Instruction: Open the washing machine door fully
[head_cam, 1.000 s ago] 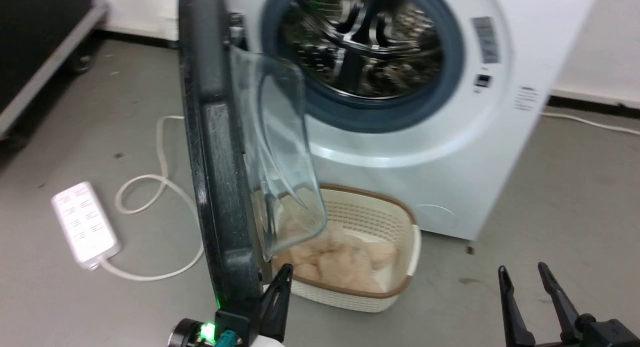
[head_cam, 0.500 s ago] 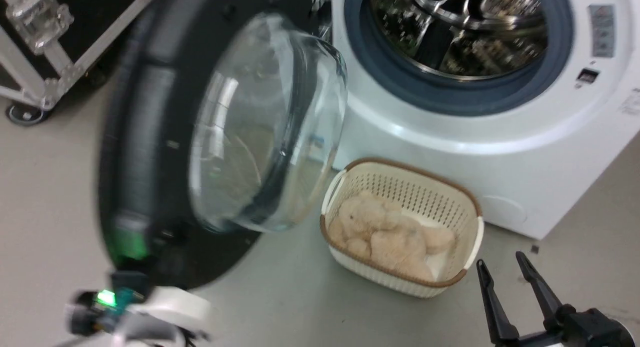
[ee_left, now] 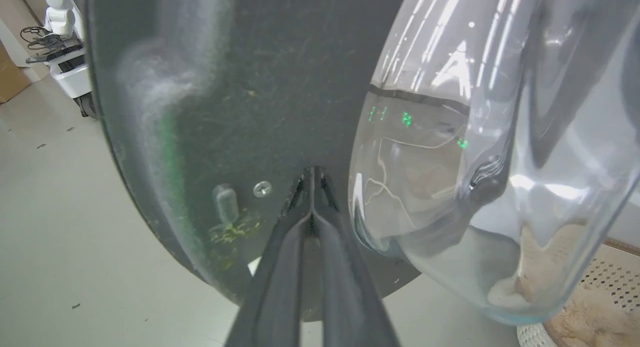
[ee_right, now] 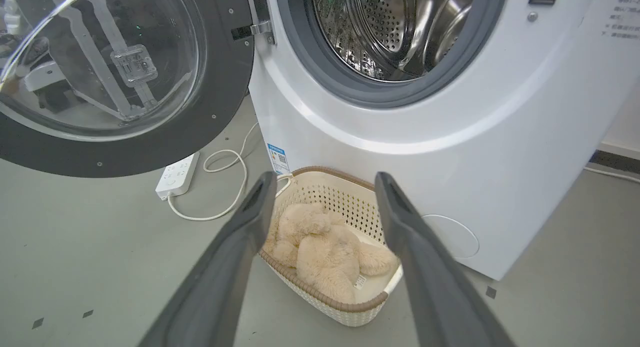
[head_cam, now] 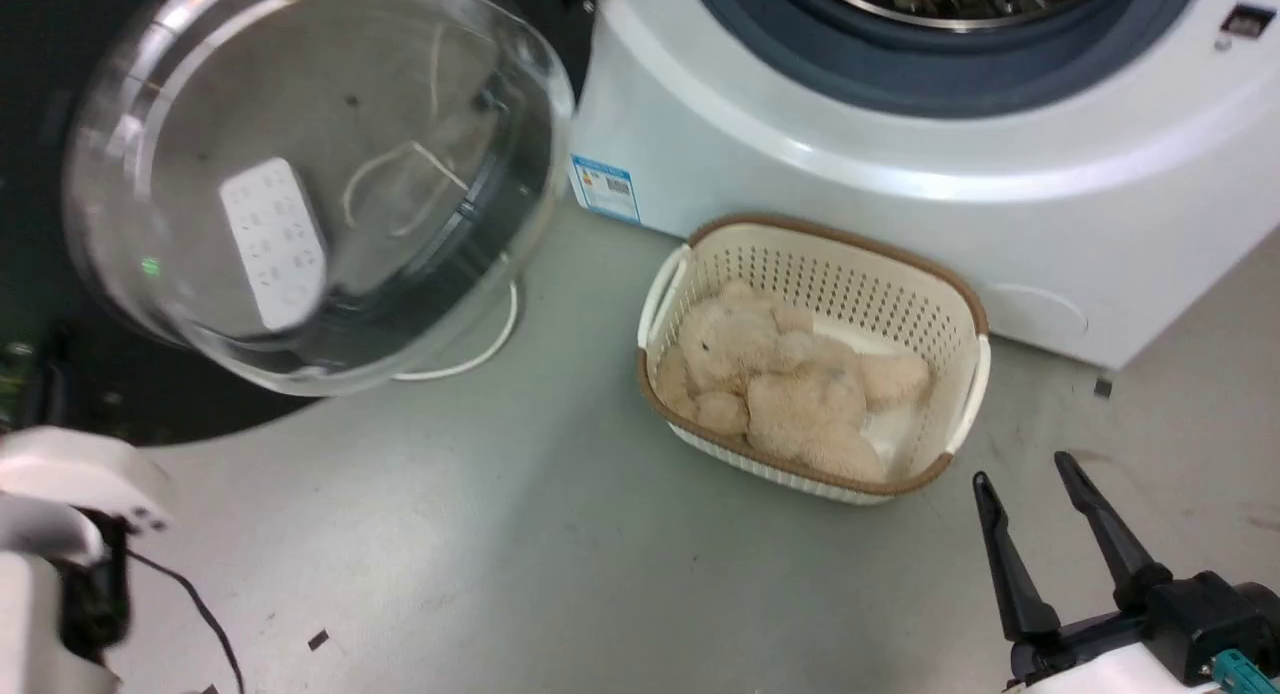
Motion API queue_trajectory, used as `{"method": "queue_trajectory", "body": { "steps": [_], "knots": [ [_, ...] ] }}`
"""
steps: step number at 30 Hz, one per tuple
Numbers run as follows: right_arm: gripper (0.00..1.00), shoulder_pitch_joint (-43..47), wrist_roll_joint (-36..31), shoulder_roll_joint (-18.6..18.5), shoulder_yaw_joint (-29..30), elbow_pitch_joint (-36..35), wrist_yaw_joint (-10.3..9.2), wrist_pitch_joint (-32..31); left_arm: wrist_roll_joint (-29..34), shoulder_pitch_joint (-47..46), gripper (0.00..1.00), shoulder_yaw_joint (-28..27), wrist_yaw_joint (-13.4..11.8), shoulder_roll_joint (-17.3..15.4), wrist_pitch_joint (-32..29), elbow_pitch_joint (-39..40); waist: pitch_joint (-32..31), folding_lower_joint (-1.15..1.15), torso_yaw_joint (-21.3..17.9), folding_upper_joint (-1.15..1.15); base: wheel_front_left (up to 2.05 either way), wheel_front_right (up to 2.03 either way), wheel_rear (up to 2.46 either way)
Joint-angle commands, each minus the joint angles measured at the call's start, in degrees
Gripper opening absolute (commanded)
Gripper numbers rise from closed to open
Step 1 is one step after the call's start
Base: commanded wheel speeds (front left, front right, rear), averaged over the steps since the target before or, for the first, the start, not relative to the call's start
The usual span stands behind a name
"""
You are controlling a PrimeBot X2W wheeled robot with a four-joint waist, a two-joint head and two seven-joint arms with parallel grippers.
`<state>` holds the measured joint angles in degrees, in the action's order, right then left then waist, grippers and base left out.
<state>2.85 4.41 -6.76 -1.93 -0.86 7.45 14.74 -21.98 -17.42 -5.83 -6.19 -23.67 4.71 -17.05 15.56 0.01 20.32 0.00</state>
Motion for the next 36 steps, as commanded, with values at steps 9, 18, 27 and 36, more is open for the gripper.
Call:
{"method": "queue_trajectory", "body": {
  "steps": [9, 18, 27, 36],
  "knots": [
    [1.00, -2.3, -0.3, -0.9, 0.2, -0.1, 0.03, 0.3, -1.6, -8.0, 0.00, -2.4, 1.6, -4.3, 2.4, -10.9, 2.7, -0.01, -2.7, 0.00, 0.00, 0.00, 0.00],
    [1.00, -2.2, -0.9, 0.4, 1.8, -0.7, 0.03, 0.3, -0.3, -7.0, 0.00, 0.3, 3.7, -2.6, 7.9, -12.4, -1.7, -0.01, -4.0, 0.00, 0.00, 0.00, 0.00],
    [1.00, -0.3, -1.7, 2.7, 5.1, -2.0, 0.03, 0.3, 2.5, 1.3, 0.00, 5.0, 2.0, 3.6, 9.6, 2.9, -9.8, -0.01, -7.0, 0.00, 0.00, 0.00, 0.00],
    [1.00, 3.3, -2.9, 3.8, 7.0, -2.5, 0.03, 0.3, 4.2, 13.5, 0.00, 11.6, 0.3, 8.5, 6.6, 14.2, -16.5, -0.01, -13.0, 0.00, 0.00, 0.00, 0.00]
  ]
}}
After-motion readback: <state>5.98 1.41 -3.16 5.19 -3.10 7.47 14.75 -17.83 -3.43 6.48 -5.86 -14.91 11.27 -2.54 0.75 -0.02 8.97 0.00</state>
